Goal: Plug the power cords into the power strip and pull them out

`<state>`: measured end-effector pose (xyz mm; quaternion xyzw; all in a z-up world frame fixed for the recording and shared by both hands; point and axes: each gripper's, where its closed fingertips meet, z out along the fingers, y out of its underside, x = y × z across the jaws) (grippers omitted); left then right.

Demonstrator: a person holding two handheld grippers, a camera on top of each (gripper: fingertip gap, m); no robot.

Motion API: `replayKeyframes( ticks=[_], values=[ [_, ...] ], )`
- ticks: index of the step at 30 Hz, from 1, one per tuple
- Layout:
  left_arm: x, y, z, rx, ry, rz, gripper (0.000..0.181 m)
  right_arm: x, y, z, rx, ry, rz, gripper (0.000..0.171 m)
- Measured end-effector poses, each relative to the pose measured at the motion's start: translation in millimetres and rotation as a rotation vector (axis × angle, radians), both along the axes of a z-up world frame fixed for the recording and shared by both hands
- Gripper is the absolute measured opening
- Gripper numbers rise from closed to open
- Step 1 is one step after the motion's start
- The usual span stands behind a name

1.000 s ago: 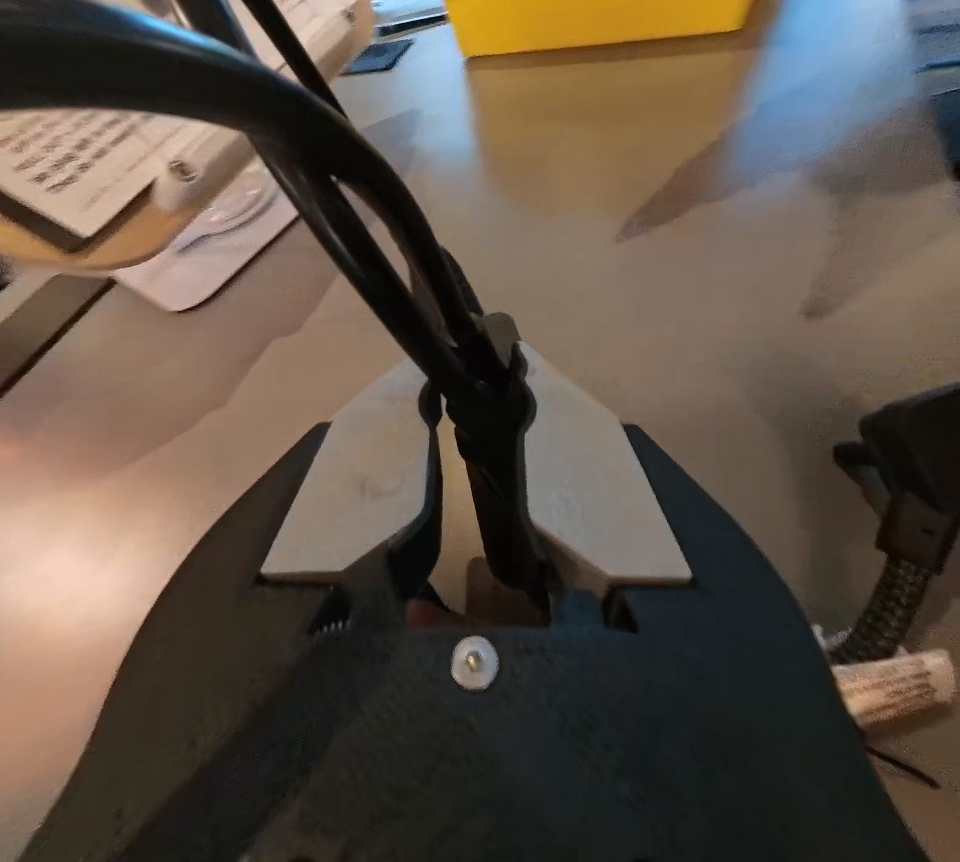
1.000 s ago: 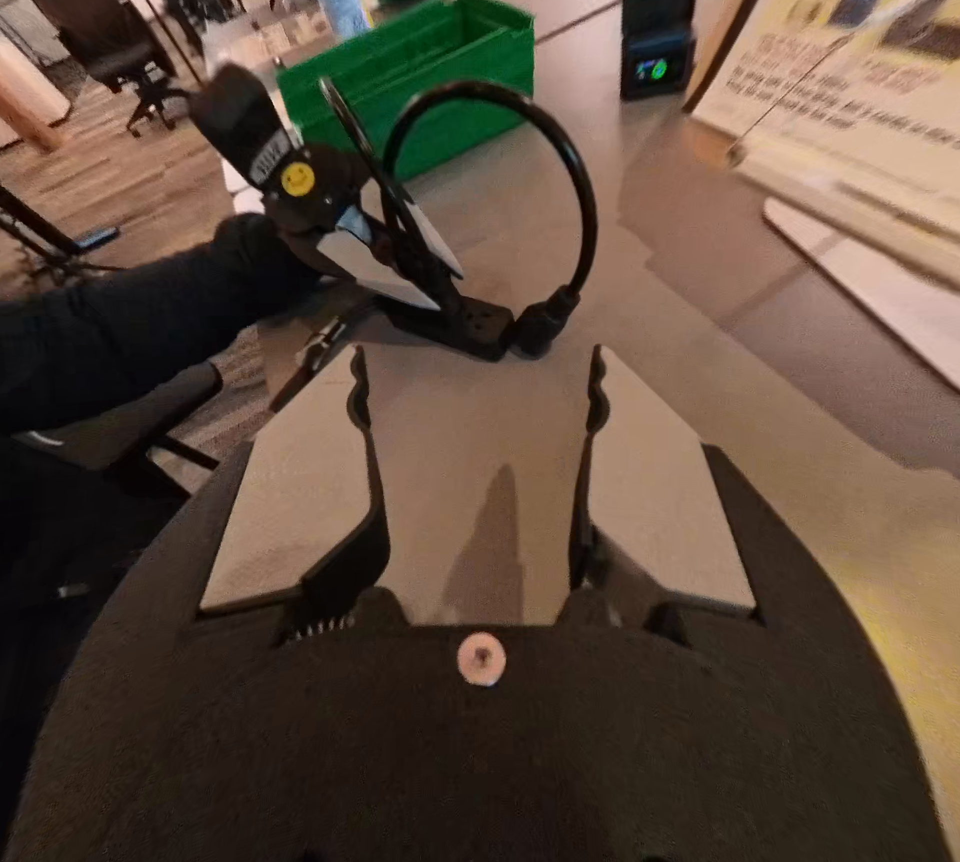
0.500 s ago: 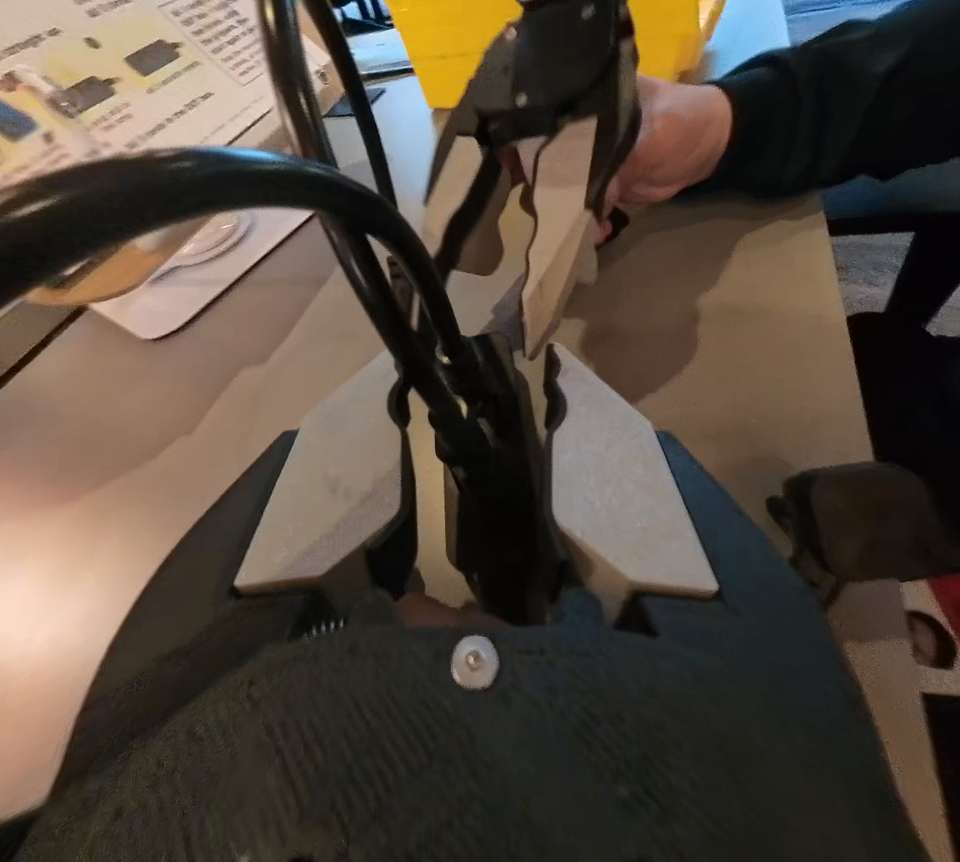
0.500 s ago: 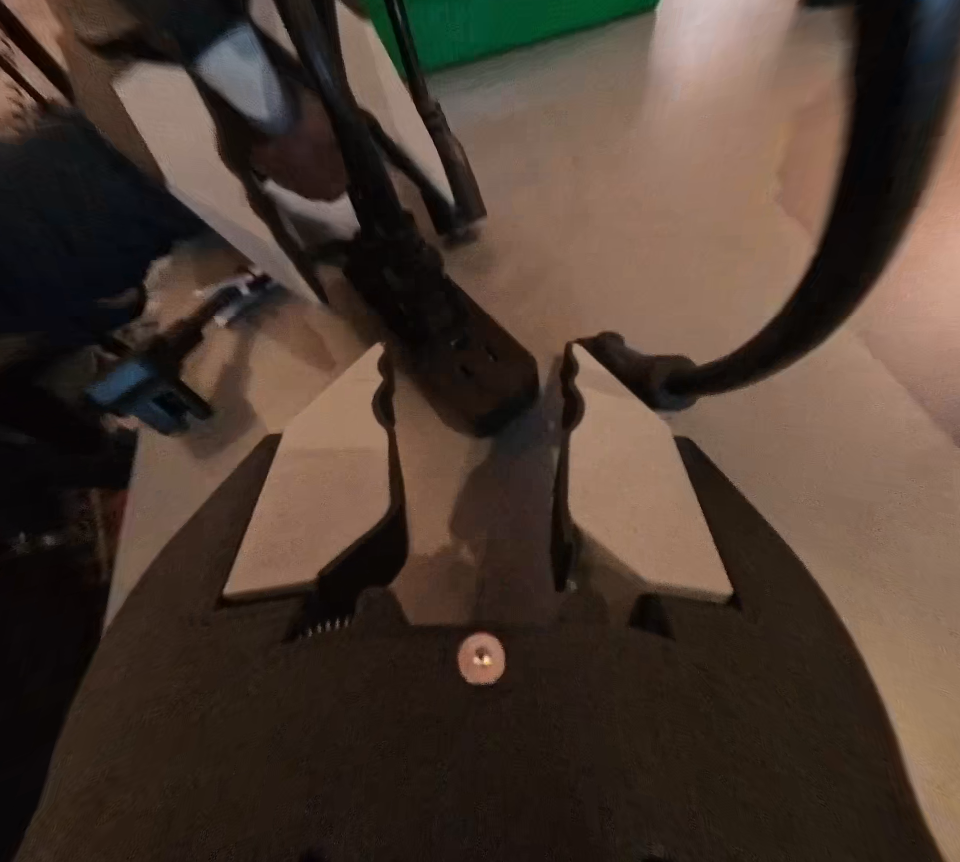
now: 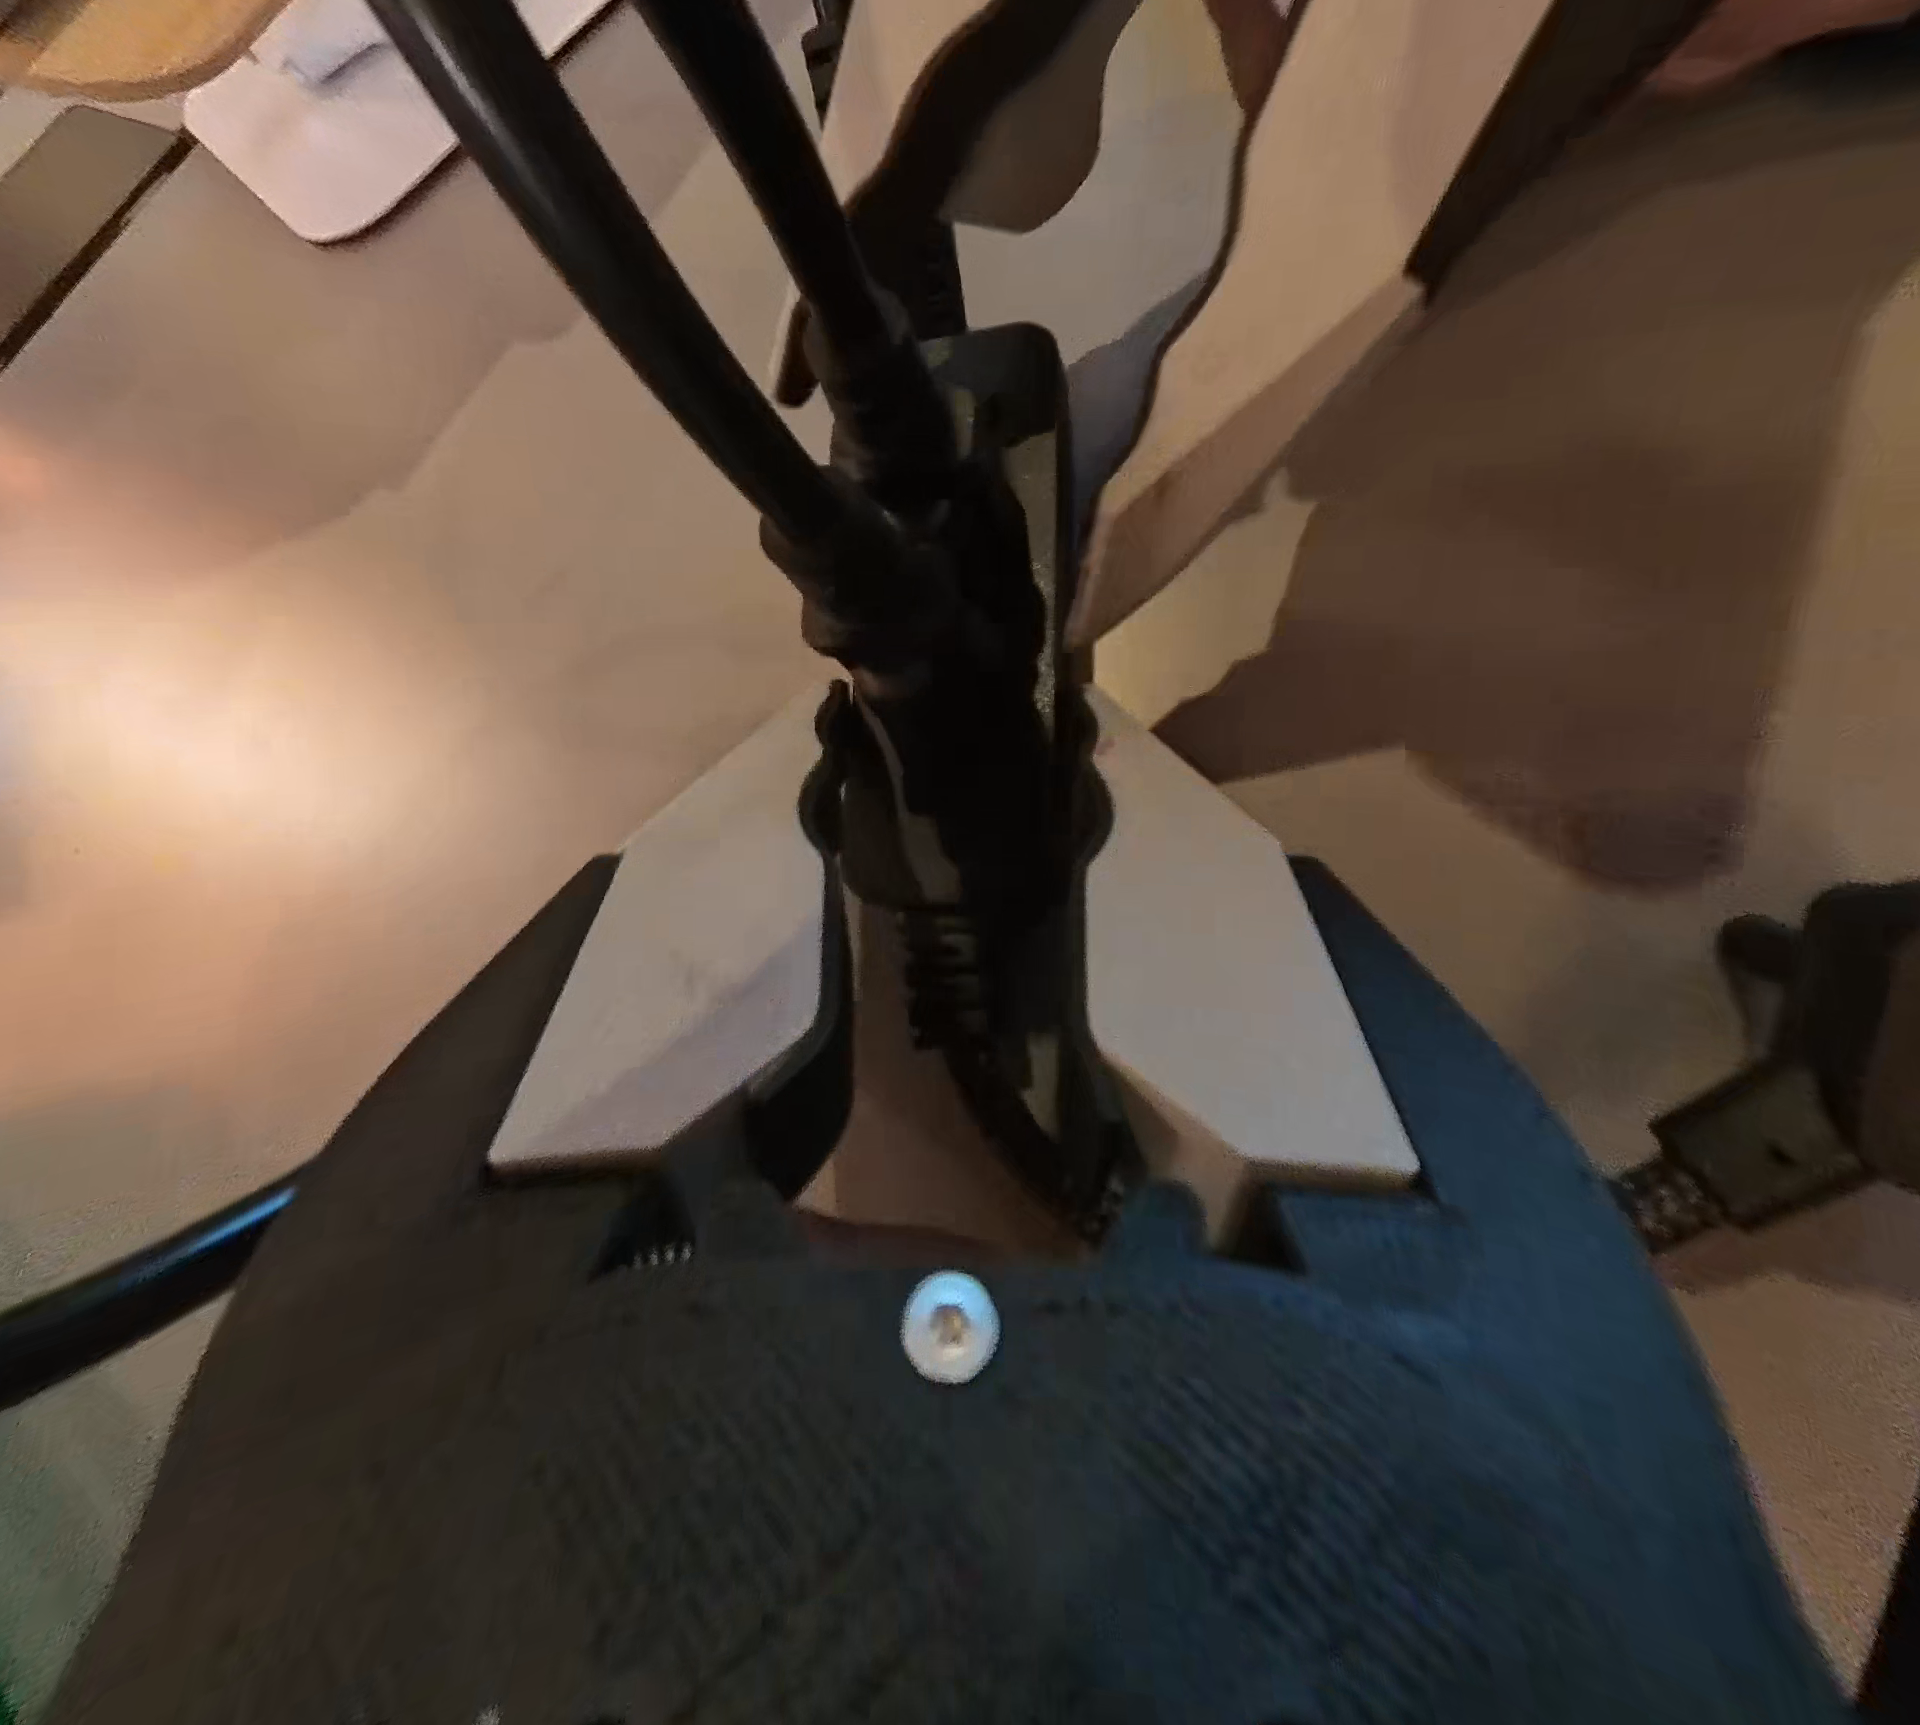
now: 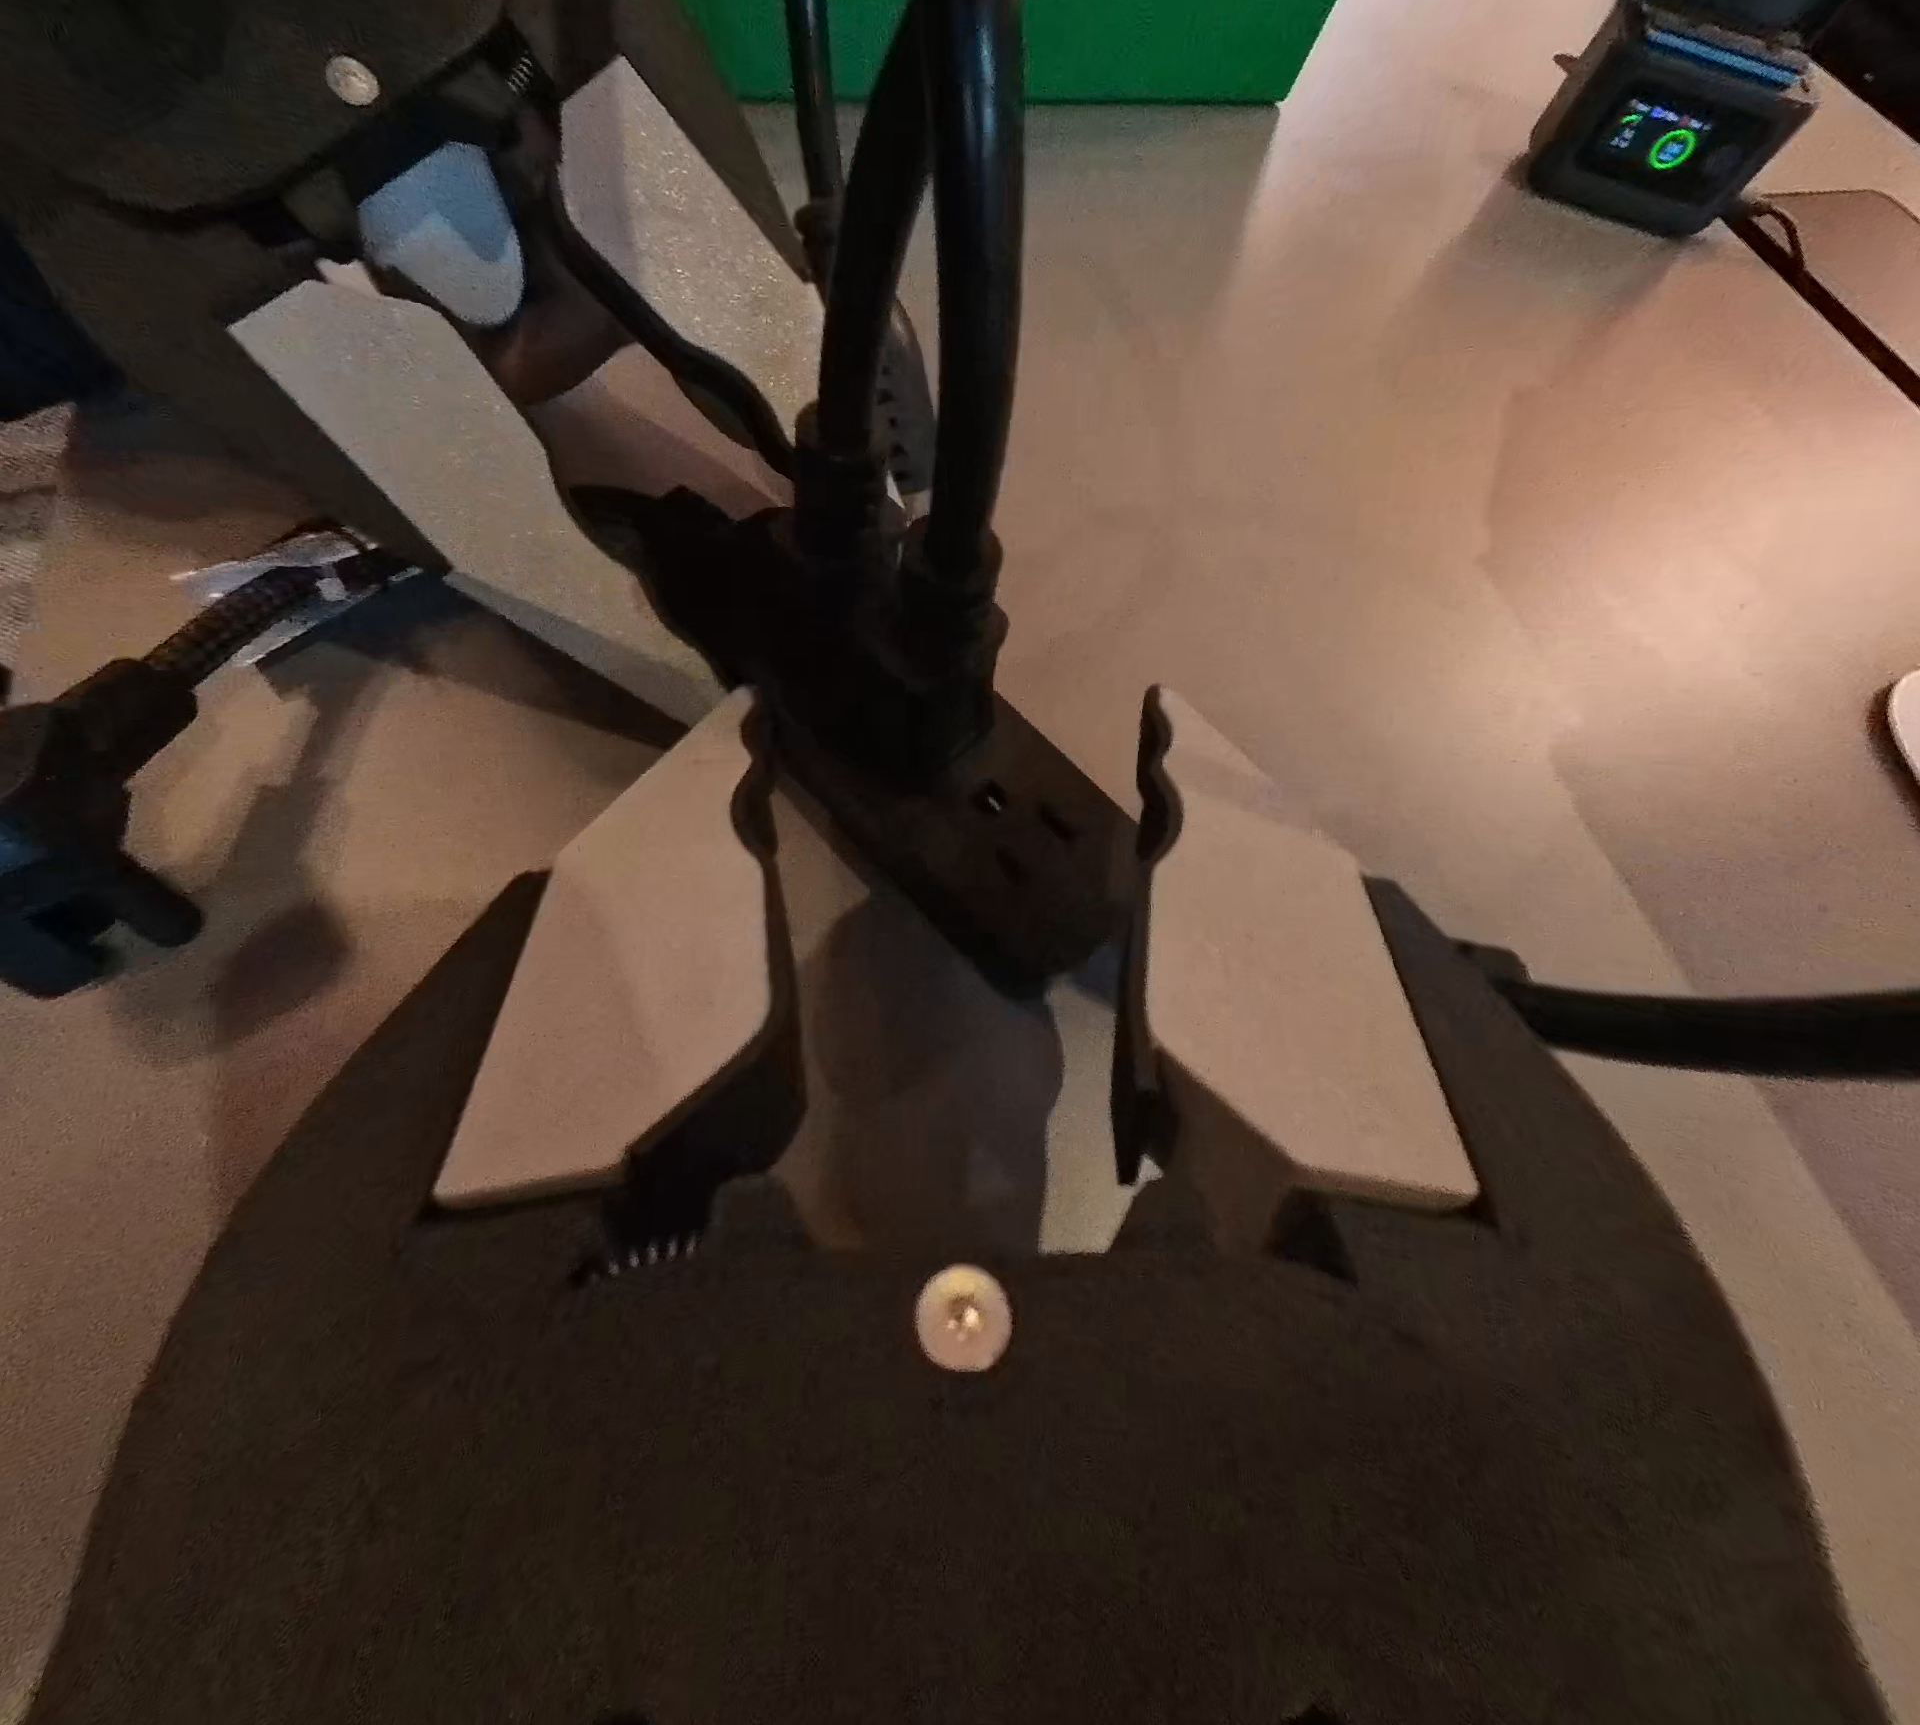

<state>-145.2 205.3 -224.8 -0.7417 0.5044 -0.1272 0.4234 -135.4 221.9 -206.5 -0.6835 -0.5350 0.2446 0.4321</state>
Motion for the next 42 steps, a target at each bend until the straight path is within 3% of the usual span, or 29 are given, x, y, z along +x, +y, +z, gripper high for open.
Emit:
replayKeyframes(
  ticks=[5,15,25,38,42],
  values=[
    [-1,-2,0,-0.010,-0.003,0.007,0.039,-4,-7,-4,-0.039,-0.011,0.053,0.043],
    [-4,1,-3,-0.065,-0.014,0.011,0.040,-13,-5,-9,-0.169,-0.004,0.068,0.056],
    [-33,2,74,-0.152,-0.438,0.060,0.034,-9,1,-2,-0.240,0.066,0.040,0.047],
    [-3,7,-8,-0.190,-0.072,0.122,0.044,-8,3,6,-0.169,0.103,0.031,0.039],
    [3,8,-12,-0.182,-0.031,0.111,0.043,-10,2,7,-0.142,0.101,0.037,0.030]
  ],
)
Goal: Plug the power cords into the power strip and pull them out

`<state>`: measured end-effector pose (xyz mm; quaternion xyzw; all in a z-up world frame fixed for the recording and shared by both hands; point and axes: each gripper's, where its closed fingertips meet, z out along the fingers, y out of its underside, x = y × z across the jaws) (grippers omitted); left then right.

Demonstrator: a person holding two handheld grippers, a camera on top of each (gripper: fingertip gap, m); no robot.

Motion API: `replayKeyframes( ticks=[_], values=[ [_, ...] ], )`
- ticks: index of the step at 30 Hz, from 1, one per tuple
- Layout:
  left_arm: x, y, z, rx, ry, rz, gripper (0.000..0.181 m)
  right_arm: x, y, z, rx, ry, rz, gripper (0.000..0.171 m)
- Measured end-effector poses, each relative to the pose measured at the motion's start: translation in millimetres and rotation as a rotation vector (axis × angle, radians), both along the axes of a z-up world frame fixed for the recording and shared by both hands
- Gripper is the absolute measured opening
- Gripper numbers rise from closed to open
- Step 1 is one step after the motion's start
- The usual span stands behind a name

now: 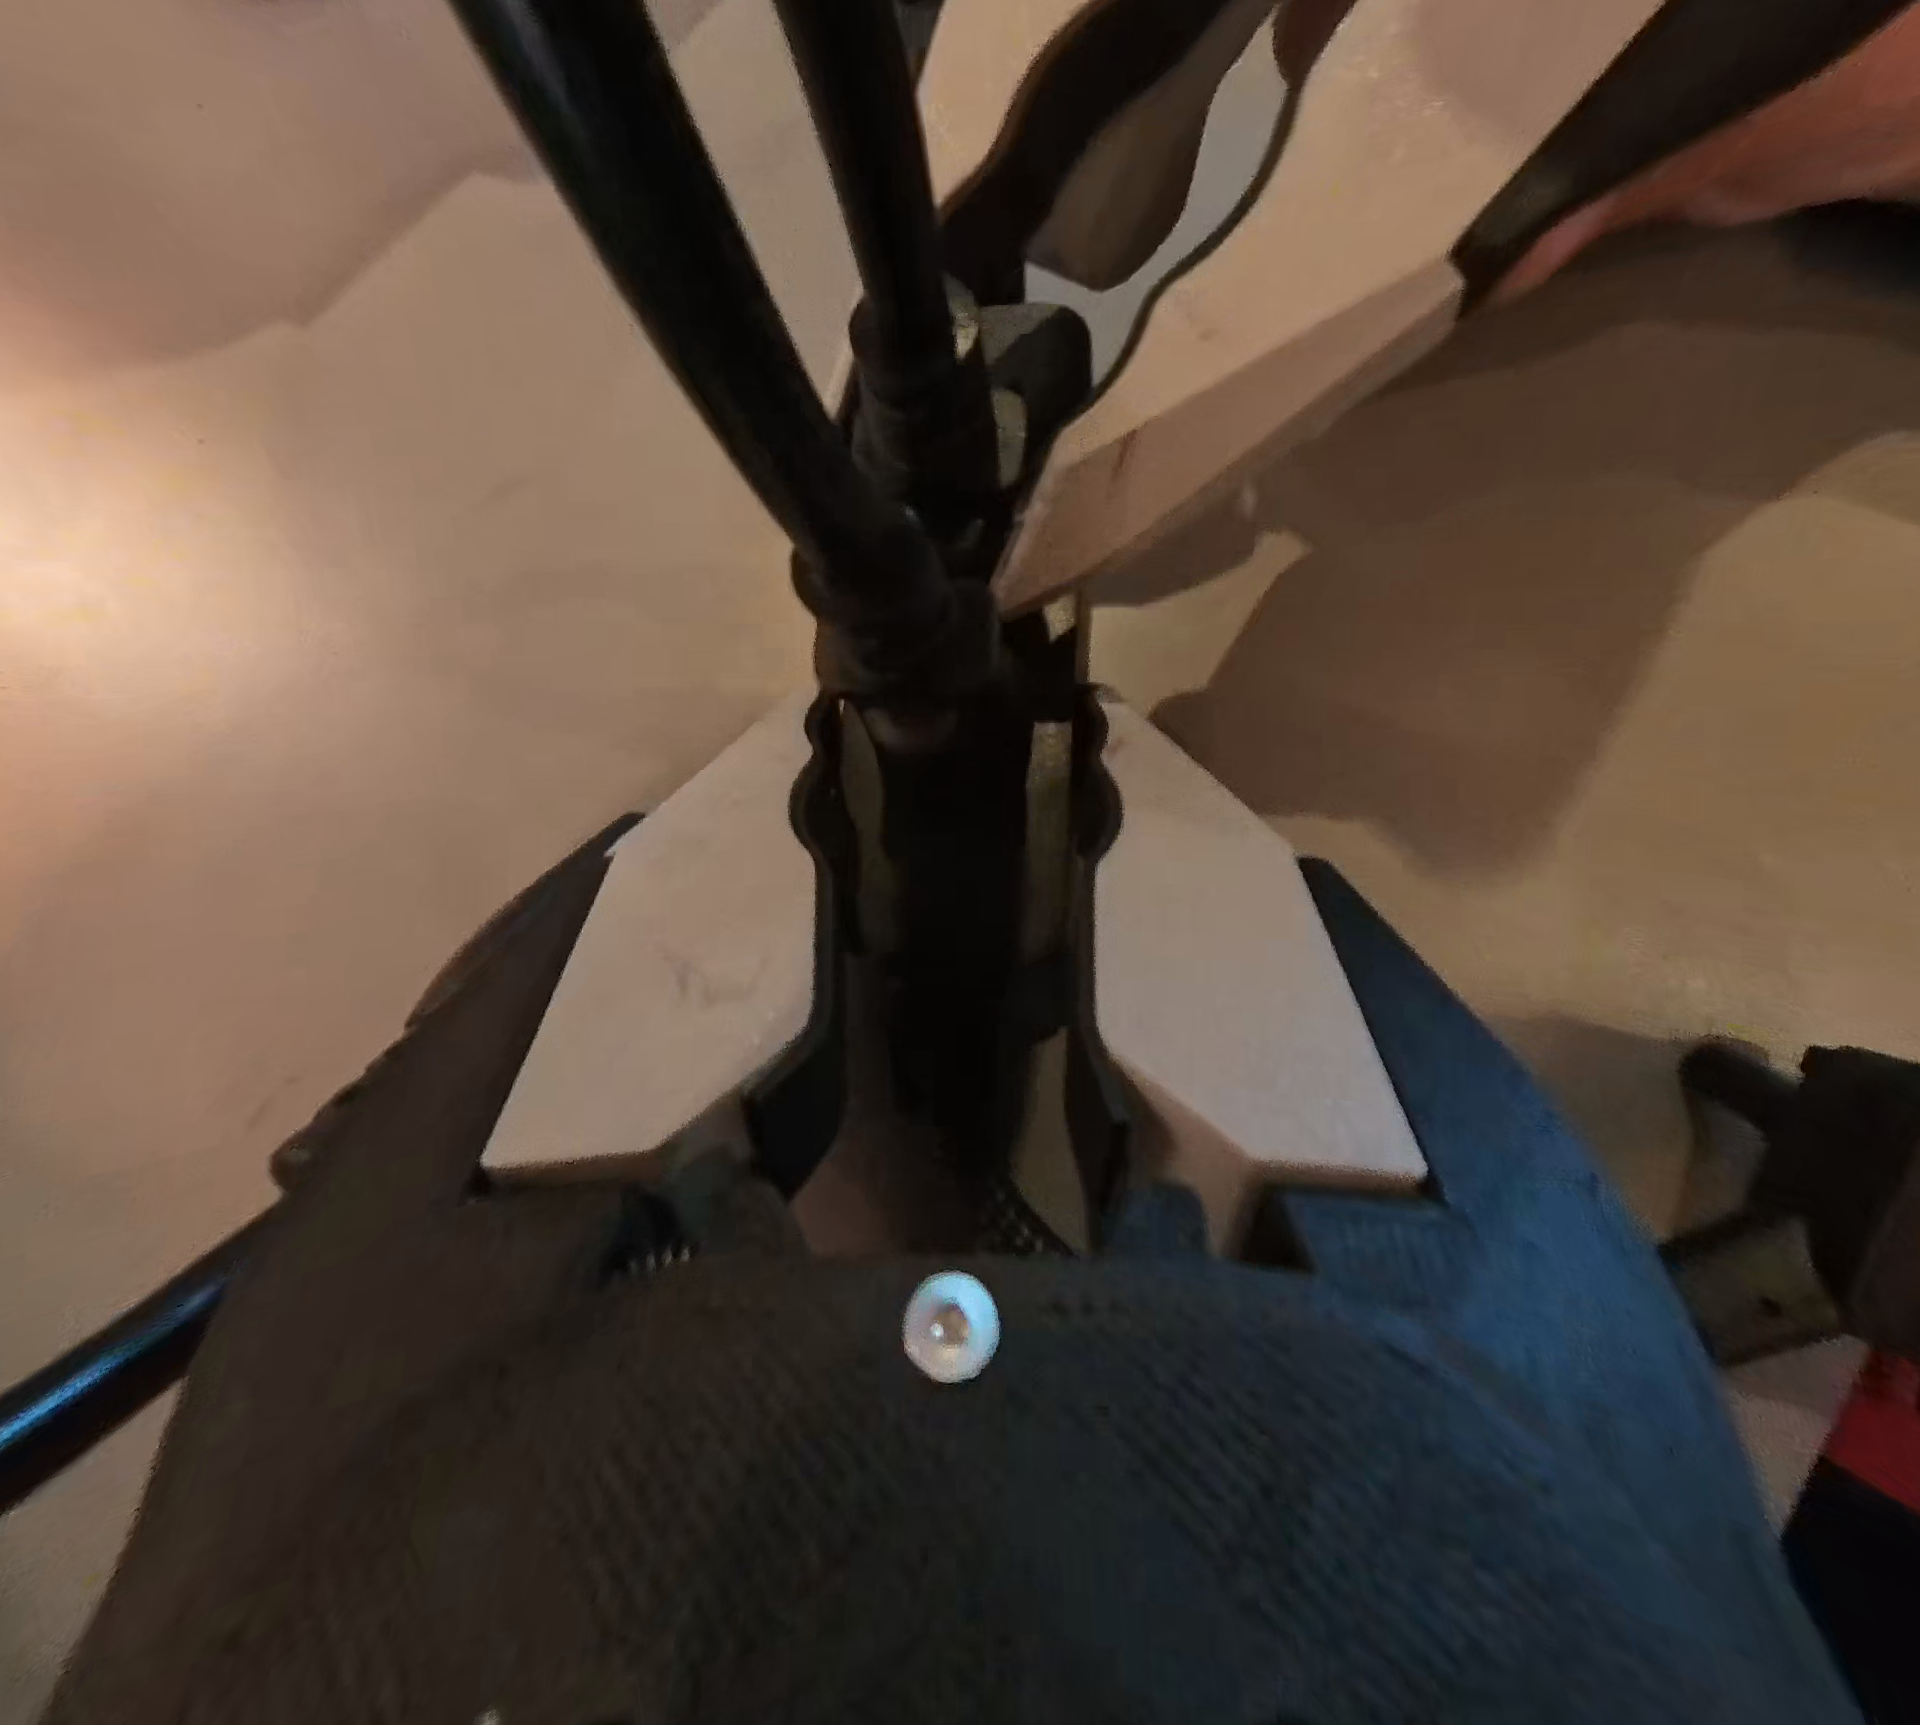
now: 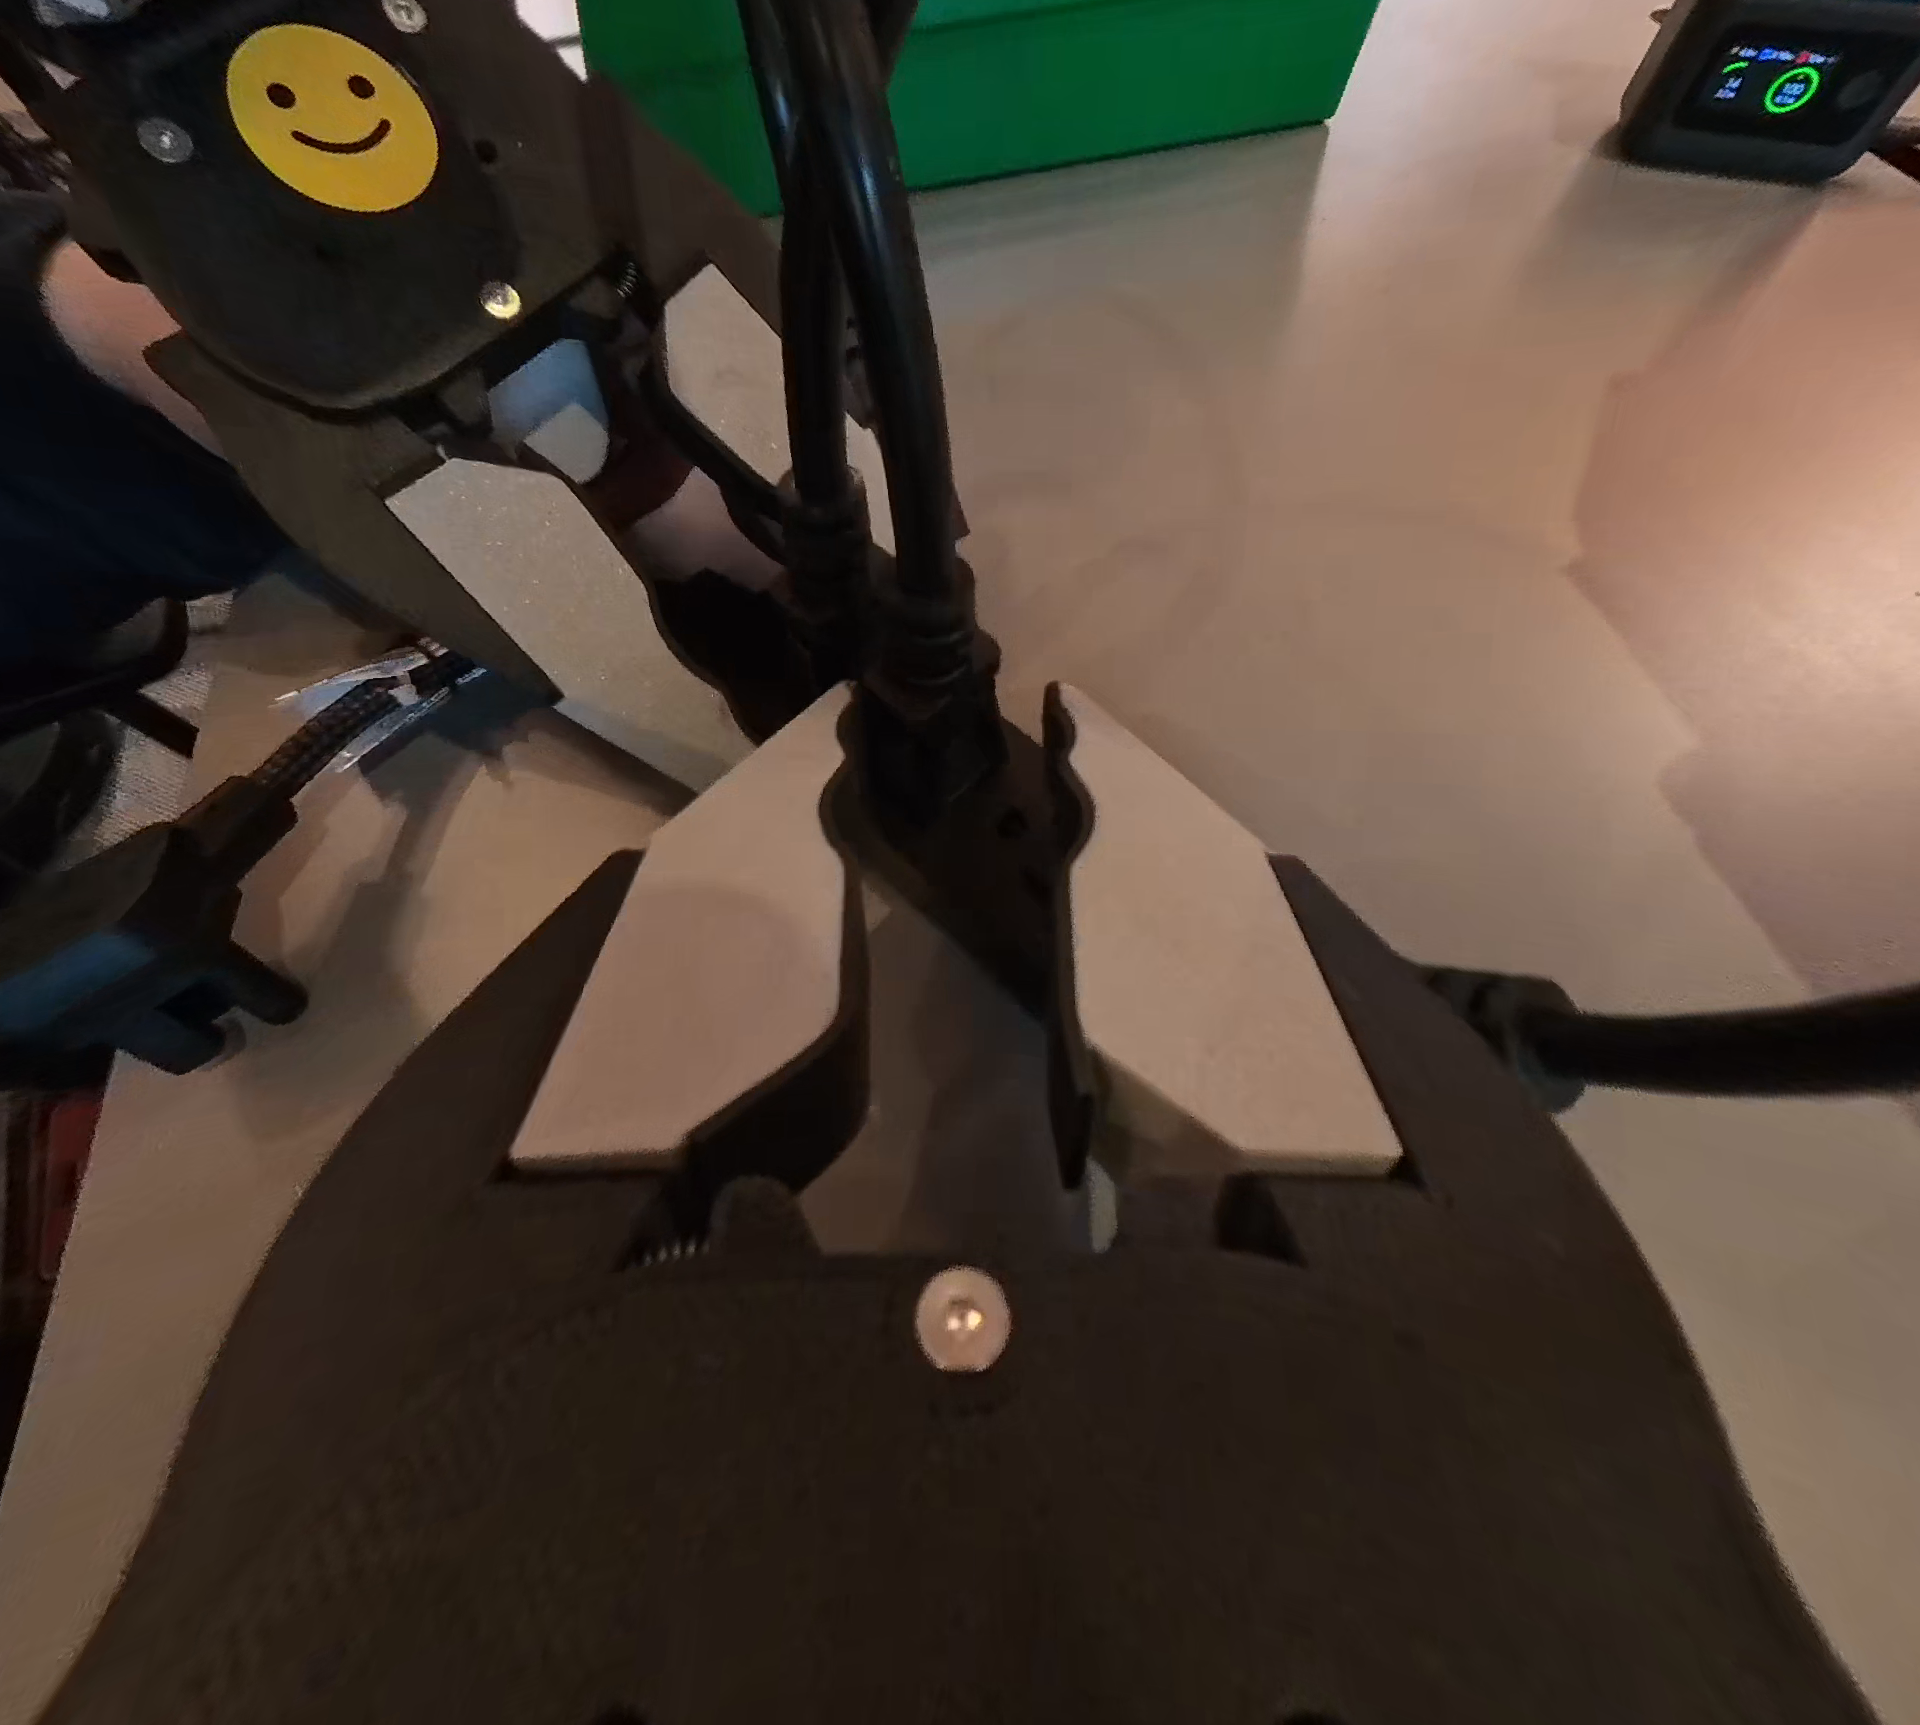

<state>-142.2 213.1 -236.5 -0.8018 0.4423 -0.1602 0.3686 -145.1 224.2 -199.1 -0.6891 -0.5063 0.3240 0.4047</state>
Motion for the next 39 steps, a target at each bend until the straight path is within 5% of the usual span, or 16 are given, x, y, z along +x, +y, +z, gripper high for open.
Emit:
replayKeyframes(
  ticks=[10,20,27,33,39],
  values=[
    [8,4,2,0.084,0.045,0.022,0.043,-11,-9,0,0.117,-0.043,0.026,0.021],
    [7,8,1,0.084,0.052,-0.001,0.043,-13,1,2,-0.180,0.042,-0.043,0.022],
    [6,10,5,0.057,0.000,0.017,0.042,-15,-4,8,0.159,-0.124,-0.088,0.021],
    [8,6,1,0.051,0.021,0.003,0.043,-12,1,3,-0.201,0.028,-0.064,0.022],
    [6,10,2,0.066,0.026,0.026,0.043,-14,-3,5,0.075,-0.105,-0.085,0.021]
  ],
)
